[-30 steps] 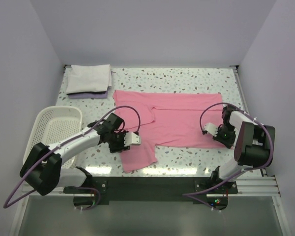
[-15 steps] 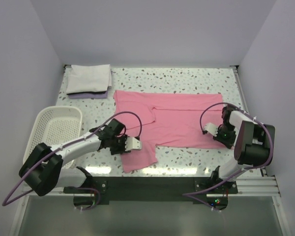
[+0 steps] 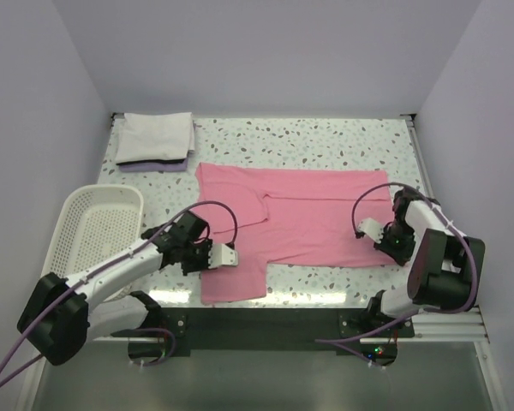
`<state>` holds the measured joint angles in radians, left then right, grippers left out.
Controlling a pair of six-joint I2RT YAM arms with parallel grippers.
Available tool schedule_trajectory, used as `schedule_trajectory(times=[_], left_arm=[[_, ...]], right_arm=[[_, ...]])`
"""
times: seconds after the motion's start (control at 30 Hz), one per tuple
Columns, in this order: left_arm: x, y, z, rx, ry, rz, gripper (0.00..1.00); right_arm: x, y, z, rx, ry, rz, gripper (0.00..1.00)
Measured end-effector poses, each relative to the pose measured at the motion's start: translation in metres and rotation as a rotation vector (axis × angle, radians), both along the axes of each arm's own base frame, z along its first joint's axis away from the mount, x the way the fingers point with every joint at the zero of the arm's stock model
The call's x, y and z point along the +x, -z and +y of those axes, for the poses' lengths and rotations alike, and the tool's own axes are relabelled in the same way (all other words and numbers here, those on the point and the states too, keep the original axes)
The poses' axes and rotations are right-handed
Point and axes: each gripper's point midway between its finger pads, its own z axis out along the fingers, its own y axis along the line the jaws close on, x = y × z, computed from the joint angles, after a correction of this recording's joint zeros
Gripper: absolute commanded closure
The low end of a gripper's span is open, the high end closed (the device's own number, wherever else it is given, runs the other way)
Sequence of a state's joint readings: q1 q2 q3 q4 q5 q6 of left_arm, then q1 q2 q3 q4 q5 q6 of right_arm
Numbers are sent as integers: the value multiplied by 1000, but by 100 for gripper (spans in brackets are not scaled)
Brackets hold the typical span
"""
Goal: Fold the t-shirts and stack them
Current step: Fold the tshirt
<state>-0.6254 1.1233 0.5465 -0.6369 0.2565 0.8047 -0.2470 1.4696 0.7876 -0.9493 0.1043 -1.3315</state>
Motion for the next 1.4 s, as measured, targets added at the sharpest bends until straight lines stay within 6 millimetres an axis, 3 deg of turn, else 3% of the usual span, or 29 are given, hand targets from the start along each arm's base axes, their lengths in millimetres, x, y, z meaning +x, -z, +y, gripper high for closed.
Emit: schedule_trajectory(times=[0.1, 0.27, 0.57, 0.97, 1.4], left_arm=[[9, -19, 2, -20, -42, 7, 100], [43, -55, -3, -74, -103, -25, 100], [96, -78, -12, -80, -152, -21, 100], [159, -83, -8, -80, -232, -32, 100], [196, -72, -4, -67, -259, -22, 100]], right_arm=[[3, -10, -2, 24, 22, -8, 100], [27, -30, -7, 42, 31, -60, 100], [55, -42, -11, 63, 33, -65, 100], [115, -50, -27, 65, 42, -105, 100], [150, -47, -31, 61, 36, -120, 100]])
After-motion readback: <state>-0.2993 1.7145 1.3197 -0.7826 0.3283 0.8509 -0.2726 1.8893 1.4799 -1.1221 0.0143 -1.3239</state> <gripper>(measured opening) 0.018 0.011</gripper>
